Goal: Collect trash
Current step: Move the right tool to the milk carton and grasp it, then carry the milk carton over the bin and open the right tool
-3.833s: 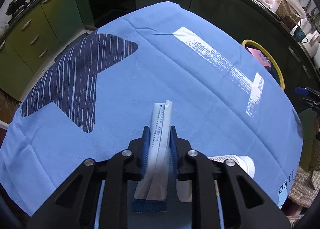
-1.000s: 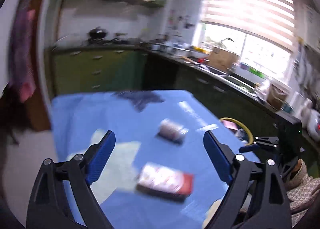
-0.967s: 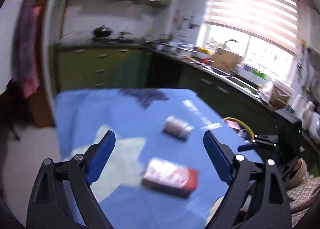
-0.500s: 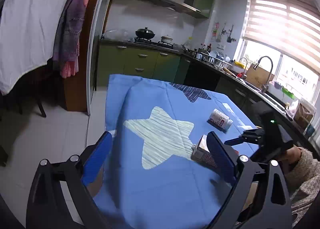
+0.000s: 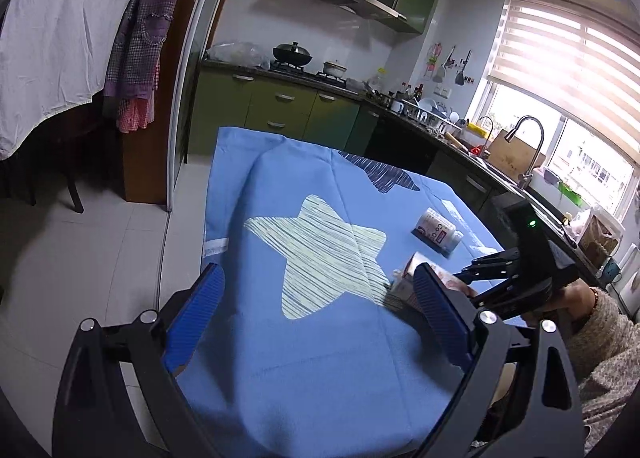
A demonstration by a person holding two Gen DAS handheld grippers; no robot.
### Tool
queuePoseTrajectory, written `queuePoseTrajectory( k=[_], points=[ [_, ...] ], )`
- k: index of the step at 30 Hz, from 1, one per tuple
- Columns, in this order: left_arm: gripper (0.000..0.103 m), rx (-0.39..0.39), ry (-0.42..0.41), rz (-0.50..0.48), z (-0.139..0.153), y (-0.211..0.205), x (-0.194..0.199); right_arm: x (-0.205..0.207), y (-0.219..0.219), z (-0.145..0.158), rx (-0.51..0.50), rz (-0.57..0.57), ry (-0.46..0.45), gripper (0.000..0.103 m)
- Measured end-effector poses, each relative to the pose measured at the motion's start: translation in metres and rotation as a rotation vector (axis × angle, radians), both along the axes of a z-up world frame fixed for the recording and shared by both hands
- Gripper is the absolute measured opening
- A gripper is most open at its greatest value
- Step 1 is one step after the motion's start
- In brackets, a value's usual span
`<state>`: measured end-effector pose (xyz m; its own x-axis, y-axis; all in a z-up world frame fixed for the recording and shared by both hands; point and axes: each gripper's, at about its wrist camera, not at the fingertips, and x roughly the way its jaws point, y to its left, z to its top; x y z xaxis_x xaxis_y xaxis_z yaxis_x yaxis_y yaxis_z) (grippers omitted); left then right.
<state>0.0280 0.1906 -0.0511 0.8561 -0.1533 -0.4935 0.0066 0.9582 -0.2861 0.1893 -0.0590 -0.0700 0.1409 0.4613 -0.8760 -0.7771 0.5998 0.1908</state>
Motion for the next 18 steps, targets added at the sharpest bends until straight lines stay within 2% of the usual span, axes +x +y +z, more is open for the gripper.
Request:
queuePoseTrajectory(
  k=[6, 10, 14, 18],
  points=[
    [0.09, 0.001, -0.003, -0.013, 0.002, -0.006, 0.001, -0.006, -0.052, 0.039, 0.108, -0.082, -0.021, 0.055],
    [0.09, 0.008, 0.0, -0.04, 0.004, -0.016, 0.006, 0.0, -0.12, 0.069, 0.151, -0.227, -0.085, 0.055],
    [0.09, 0.017, 0.002, -0.073, 0.007, -0.029, 0.012, 0.014, -0.223, 0.084, 0.138, -0.482, -0.141, 0.055],
    [0.09, 0.005, 0.007, -0.109, 0.01, -0.044, 0.02, 0.031, -0.328, 0.076, 0.091, -0.752, -0.162, 0.055]
  ],
)
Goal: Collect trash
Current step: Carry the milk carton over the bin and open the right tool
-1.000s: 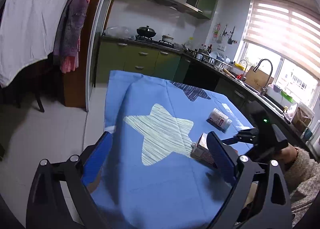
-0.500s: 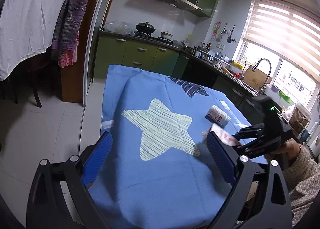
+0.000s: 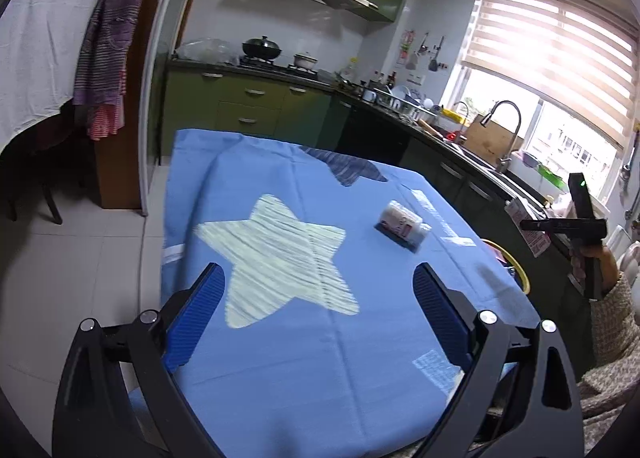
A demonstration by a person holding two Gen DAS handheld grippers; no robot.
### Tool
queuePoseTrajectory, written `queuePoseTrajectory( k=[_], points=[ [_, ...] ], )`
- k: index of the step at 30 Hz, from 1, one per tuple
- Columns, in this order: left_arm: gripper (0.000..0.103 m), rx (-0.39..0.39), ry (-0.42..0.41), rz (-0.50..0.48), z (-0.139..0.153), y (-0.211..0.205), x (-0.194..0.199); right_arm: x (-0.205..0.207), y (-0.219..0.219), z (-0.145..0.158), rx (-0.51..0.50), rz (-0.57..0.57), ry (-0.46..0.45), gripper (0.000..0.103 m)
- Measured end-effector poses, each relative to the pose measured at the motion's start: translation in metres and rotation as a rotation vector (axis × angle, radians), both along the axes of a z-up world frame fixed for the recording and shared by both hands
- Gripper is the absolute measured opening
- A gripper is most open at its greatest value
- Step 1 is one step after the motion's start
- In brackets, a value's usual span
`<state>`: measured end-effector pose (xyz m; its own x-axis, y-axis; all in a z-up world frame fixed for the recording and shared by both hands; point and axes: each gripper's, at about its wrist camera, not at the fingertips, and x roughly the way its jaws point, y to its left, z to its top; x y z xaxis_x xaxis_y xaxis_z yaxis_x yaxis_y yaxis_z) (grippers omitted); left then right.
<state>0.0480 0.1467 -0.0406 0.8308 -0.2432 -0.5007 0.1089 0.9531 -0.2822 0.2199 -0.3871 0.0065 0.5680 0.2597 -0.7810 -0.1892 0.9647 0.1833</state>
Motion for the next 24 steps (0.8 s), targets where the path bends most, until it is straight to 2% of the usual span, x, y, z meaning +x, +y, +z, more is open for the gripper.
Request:
queuePoseTrajectory(
  k=[4, 6, 11, 15, 17, 19, 22, 24],
  points=[
    [0.09, 0.001, 0.005, -0.022, 0.005, -0.014, 0.006, 0.016, -0.072, -0.026, -0.024, -0.182, 0.039, 0.055],
    [0.09, 0.013, 0.01, -0.031, 0.006, -0.022, 0.008, 0.024, -0.103, -0.049, -0.005, -0.266, 0.078, 0.055],
    [0.09, 0.052, 0.018, -0.053, 0.011, -0.04, 0.011, 0.036, -0.146, -0.096, 0.006, -0.365, 0.141, 0.055],
    [0.09, 0.064, 0.022, -0.063, 0.014, -0.046, 0.015, 0.048, -0.16, -0.116, 0.002, -0.404, 0.163, 0.055],
    [0.09, 0.062, 0.026, -0.071, 0.014, -0.049, 0.017, 0.052, -0.163, -0.12, 0.0, -0.409, 0.168, 0.057],
    [0.09, 0.063, 0.032, -0.082, 0.013, -0.053, 0.02, 0.053, -0.169, -0.119, -0.007, -0.445, 0.149, 0.077],
    [0.09, 0.078, 0.044, -0.107, 0.012, -0.06, 0.023, 0.044, -0.167, -0.1, -0.001, -0.467, 0.082, 0.078],
    [0.091, 0.096, 0.047, -0.13, 0.012, -0.066, 0.027, 0.023, -0.156, -0.08, 0.052, -0.429, 0.03, 0.078]
  ],
)
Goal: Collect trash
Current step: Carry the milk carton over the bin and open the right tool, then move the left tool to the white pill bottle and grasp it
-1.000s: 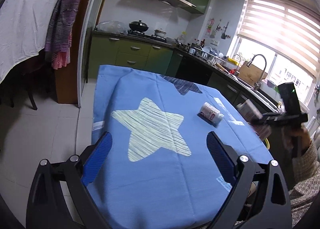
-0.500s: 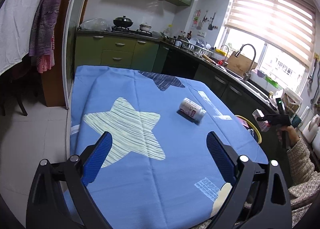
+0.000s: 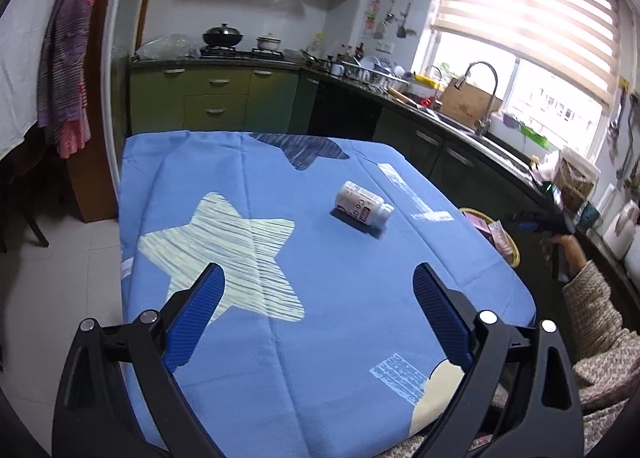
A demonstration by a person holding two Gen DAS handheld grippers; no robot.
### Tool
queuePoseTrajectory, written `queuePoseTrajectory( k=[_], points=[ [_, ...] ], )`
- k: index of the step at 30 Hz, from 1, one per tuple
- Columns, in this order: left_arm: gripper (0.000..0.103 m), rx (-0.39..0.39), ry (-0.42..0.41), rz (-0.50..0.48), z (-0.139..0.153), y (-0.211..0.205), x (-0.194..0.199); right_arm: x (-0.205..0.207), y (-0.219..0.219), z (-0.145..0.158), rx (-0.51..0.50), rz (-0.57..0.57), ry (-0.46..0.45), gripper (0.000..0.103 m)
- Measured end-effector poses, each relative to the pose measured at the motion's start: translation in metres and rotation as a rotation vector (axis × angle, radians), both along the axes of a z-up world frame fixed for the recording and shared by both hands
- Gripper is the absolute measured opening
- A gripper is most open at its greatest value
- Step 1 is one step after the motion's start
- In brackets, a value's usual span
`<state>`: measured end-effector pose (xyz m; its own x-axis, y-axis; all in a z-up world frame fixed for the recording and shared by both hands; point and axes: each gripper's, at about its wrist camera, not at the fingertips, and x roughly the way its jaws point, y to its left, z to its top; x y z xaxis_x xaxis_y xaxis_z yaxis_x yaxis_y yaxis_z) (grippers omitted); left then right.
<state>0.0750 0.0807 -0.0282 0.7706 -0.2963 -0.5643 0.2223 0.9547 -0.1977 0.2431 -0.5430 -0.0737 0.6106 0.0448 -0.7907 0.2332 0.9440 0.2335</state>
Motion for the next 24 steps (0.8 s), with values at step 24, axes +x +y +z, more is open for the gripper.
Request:
queuePoseTrajectory(
  k=[24],
  points=[
    [0.096, 0.259, 0.12, -0.468, -0.046, -0.138, 0.202, -0.1, 0.134, -0.002, 0.307, 0.389, -0.111, 0.086]
  ],
)
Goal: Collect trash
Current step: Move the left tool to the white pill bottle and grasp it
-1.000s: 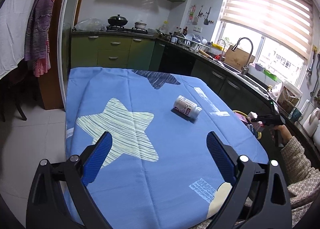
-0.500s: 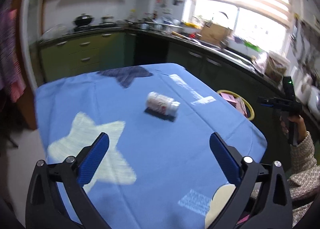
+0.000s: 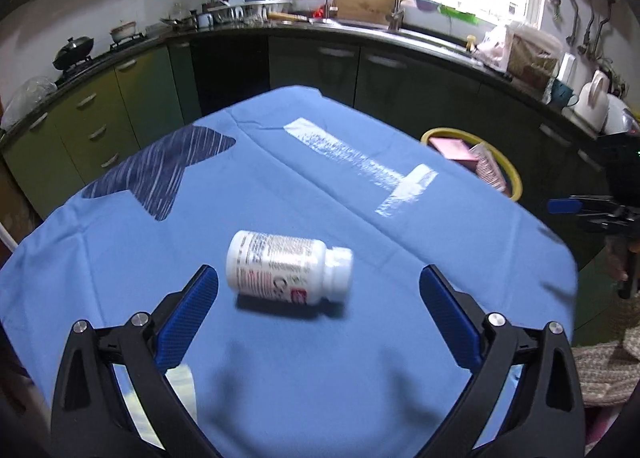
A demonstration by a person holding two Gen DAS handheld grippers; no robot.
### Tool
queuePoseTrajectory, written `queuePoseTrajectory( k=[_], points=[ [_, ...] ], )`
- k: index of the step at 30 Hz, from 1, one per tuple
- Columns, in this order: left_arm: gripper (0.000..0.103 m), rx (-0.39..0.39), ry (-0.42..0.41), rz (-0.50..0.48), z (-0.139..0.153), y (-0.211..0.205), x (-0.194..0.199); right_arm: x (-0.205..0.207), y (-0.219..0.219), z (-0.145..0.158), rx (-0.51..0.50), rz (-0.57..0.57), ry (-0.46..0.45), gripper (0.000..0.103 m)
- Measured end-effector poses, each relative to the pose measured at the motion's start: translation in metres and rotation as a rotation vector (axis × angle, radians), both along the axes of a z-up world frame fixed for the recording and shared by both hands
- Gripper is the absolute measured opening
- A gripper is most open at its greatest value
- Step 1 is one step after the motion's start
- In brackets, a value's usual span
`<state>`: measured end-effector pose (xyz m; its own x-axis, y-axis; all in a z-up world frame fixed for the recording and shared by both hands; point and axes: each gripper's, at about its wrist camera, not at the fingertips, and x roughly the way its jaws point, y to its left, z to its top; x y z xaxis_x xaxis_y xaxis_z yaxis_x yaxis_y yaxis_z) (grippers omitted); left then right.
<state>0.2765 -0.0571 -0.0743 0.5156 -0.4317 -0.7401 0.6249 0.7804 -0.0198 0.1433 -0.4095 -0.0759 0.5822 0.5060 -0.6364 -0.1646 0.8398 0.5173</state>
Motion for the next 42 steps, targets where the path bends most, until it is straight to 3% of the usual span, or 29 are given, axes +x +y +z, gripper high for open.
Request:
queuePoseTrajectory(
  k=[8, 13, 35, 42],
  points=[
    [0.096, 0.0, 0.045, -0.017, -0.012, -0.008, 0.029, 0.012, -0.007, -0.018, 0.023, -0.008, 0.042, 0.086],
    [0.096, 0.038, 0.046, -0.029, -0.016, -0.014, 0.036, 0.014, -0.01, -0.022, 0.038, -0.014, 0.049, 0.086],
    [0.096, 0.078, 0.094, -0.045, -0.041, -0.019, 0.05, 0.011, -0.007, -0.018, 0.039, -0.008, 0.059, 0.086],
    [0.08, 0.083, 0.121, -0.044, -0.048, -0.017, 0.053, 0.011, -0.006, -0.018, 0.039, -0.008, 0.059, 0.086]
  ],
)
